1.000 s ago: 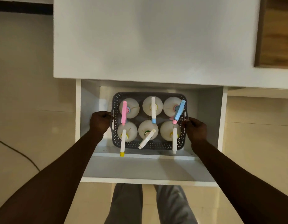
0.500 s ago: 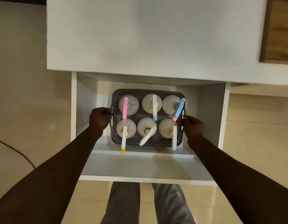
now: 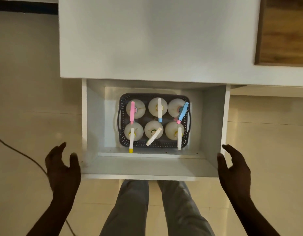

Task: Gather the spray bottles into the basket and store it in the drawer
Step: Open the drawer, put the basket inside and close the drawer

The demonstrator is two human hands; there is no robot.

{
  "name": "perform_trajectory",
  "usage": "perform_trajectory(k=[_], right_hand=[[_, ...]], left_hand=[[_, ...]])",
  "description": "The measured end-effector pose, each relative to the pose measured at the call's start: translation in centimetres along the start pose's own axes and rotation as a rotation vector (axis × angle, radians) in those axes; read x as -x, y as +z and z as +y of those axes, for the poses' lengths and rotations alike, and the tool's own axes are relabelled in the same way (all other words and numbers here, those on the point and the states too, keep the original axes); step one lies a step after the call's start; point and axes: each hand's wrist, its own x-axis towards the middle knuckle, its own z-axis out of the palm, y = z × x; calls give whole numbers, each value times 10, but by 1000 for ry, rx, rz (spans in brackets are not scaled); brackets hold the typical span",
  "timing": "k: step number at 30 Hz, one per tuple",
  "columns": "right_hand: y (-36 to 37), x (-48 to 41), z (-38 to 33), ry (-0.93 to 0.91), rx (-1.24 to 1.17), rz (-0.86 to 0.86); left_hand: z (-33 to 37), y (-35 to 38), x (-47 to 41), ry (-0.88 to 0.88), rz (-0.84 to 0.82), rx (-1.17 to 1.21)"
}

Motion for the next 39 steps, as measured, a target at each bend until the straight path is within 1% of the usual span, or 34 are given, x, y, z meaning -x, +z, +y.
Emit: perform_trajectory(k=[2,4,6,8,12,15,21,27,30,32,35,39], right_hand=[[-9,15,22,184,31,27],[-7,24,41,411,-3,3],[1,27,49,587,-196,-17],[10,26,49,684,-375,-2],[15,19,40,737,-505,121],[13,12,31,727,-556,146],[7,-15,11,647,-615,118],[2,-58,-23,612,-691,118],[-1,-78,-45,593,-747,106],[-3,-89,-59,573,-741,101],[-5,-107,-73,583,-818,120],[-11,-128,-97,610,-918,93]], left_hand=[[-21,-10,12,-323,-1,51],[-31,-12,17,-584,-16,238],[-29,-11,22,-733,-34,454],[-20,-9,23,-785,-12,548],[-7,-2,22,-830,77,650],[2,-2,17,-809,71,664],[34,2,-7,-737,40,695],[75,10,-42,-735,41,873],[93,15,-62,-714,76,966],[104,19,-75,-697,94,1010],[116,24,-92,-668,90,1078],[131,28,-113,-609,53,1128]])
